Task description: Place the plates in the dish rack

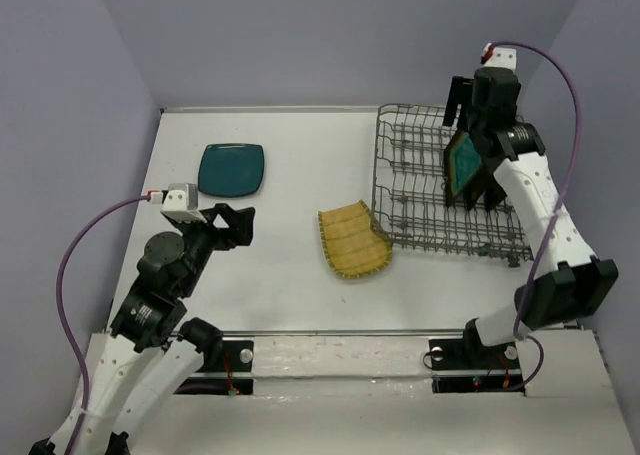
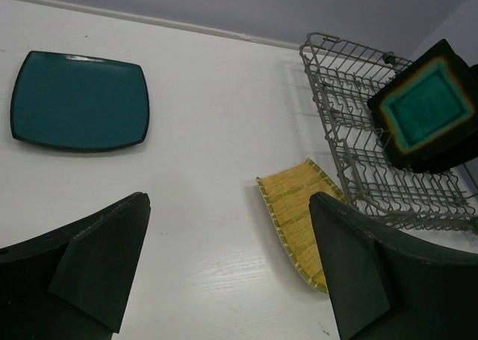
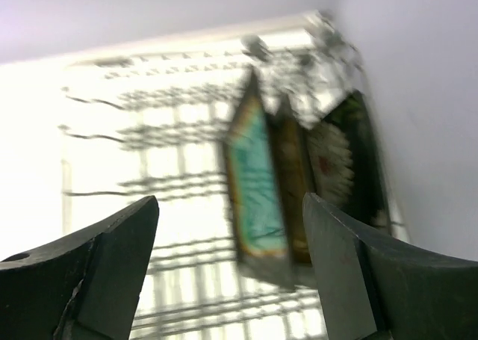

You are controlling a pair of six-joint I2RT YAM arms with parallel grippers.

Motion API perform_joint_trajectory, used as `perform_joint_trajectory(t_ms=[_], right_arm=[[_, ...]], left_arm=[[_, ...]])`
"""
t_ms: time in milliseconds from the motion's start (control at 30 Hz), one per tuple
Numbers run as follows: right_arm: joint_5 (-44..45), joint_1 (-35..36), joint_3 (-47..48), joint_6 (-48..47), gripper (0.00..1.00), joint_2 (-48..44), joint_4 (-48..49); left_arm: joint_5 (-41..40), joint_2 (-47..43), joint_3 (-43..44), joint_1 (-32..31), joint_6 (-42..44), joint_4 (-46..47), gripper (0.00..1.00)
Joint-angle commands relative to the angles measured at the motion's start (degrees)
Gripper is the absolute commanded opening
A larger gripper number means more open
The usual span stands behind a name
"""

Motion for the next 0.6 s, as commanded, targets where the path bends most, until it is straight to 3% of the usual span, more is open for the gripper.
perform_joint_trajectory(t_ms=[0,100,200,267,400,567], right_arm=[[-10.8,5.2,-10.9,5.3,0.83,-9.5,18.2],[-21.1,8.1,-20.6,11.0,0.8,-17.0,31.0],[-27.9,13.0,-31.3,17.2,0.74,-21.5,42.2],[-31.1,16.8,-36.4,20.8,0.73,-22.6,46.9],[-34.2,21.7,-41.6,23.1,0.71,-23.7,49.2],[-36.4,22.4,-47.9,24.2,0.7,-27.0,48.3]], left_arm=[[0.8,3.0,1.0,2.8,-2.1,2.8,0.99],[4.5,5.2,0.7,5.5,-6.7,3.9,0.99],[9.1,6.3,-2.8,5.5,-14.7,13.9,0.99],[7.3,9.5,-4.7,5.6,-17.8,17.9,0.99],[-0.1,19.4,-6.4,5.6,-24.1,25.3,0.98],[-7.7,31.9,-8.2,8.6,-30.9,34.7,0.95]])
